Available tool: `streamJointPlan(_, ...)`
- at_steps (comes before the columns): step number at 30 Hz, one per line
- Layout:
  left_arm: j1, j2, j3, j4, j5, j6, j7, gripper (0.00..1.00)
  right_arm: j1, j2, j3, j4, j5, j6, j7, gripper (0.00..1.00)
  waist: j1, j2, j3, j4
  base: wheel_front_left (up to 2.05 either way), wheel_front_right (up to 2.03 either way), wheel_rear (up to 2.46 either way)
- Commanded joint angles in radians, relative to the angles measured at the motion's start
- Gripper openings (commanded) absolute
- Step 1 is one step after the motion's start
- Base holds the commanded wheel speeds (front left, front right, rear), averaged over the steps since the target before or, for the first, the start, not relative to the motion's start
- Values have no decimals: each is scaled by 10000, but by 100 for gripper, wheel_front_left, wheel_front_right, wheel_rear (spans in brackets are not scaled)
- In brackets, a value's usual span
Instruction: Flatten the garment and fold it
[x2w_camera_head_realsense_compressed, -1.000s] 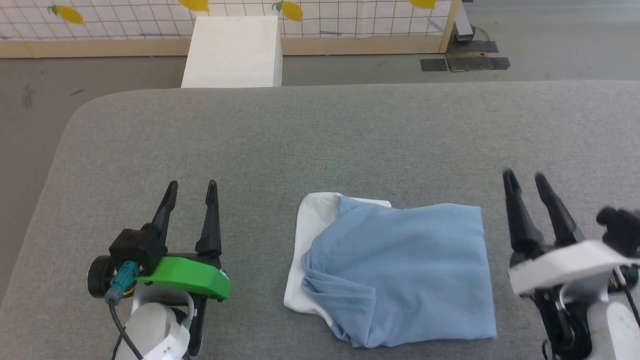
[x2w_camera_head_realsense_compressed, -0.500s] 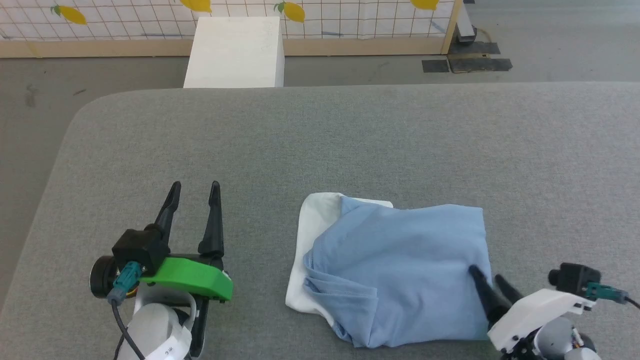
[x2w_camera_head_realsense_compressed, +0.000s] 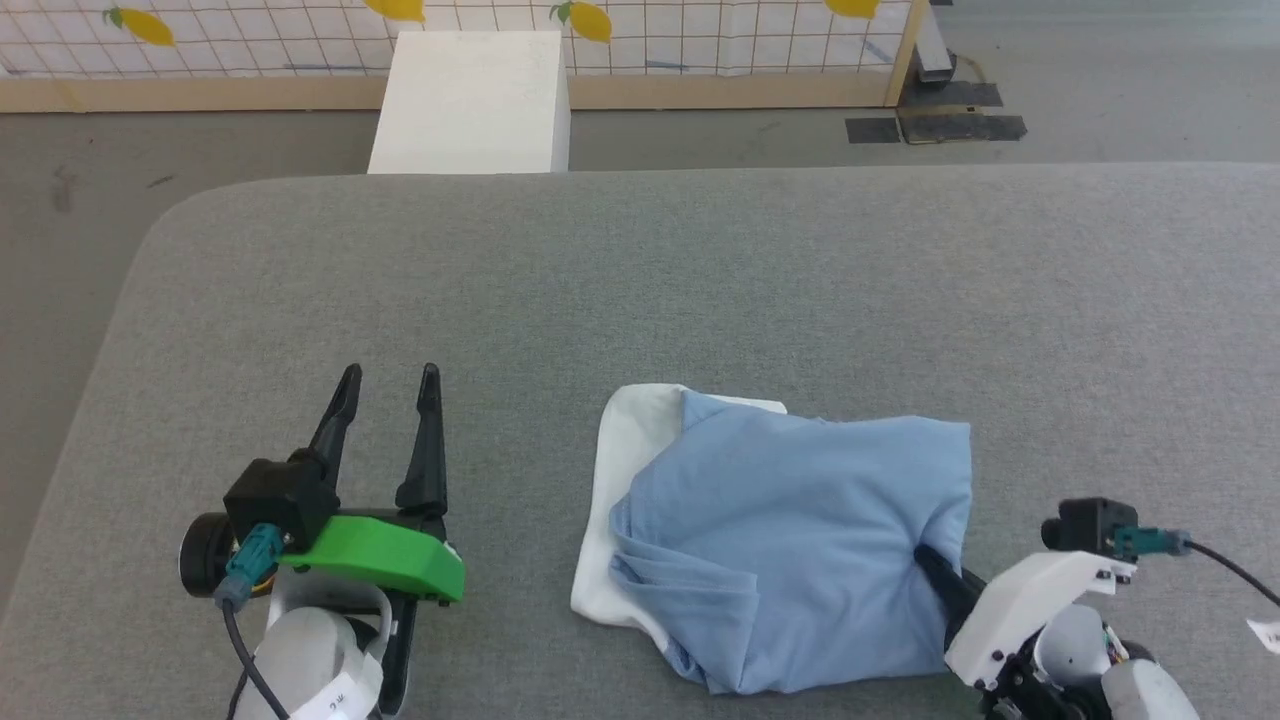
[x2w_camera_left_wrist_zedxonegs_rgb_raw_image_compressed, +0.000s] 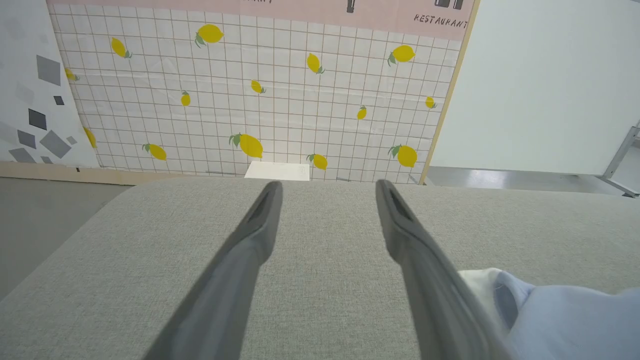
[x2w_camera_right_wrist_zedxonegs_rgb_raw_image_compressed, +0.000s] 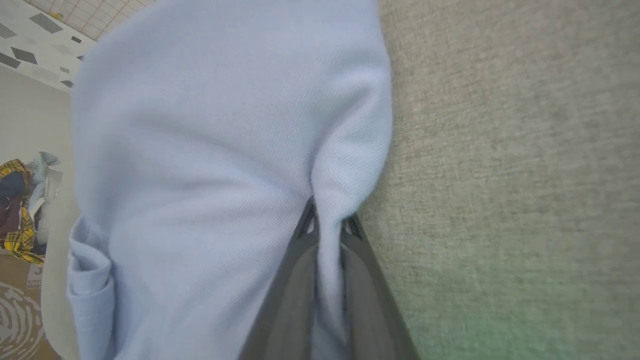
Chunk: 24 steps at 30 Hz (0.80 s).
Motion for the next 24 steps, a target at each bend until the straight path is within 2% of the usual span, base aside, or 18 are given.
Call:
streamJointPlan(1,98,-28,50,-32,3,6,-47,100,-207,20,72,-102,-225,-13,85,0,0,0,36,-86,0,0,0)
streamJointPlan(5,123,-28,153,-226,14,51,-47,100,-686,12,684,-915,-1963,-13,426,0,0,0,208,-503,0,0,0)
streamJointPlan(8,140,-22,320,-397,53,67,-47,100,-1236,-322,1568,-1436,-3362,-13,789,0,0,0,382,-996,0,0,0)
streamJointPlan(11,101,-9,453,-558,139,57,-47,100,-1984,-968,2582,-1702,-4154,-13,1067,0,0,0,599,-1605,0,0,0)
streamJointPlan(15,-110,-6,469,-878,254,38,-47,100,-3038,-1961,3342,-1621,-4522,-13,928,0,0,0,1002,-2317,0,0,0)
streamJointPlan(18,-337,74,464,-1098,337,18,-47,100,-3772,-2557,3462,-1347,-4666,-13,598,0,0,0,1420,-2858,0,0,0)
streamJointPlan(24,-802,464,352,-1426,514,-24,-47,100,-4916,-3318,2658,-210,-5036,-13,-204,0,0,0,2346,-3820,0,0,0)
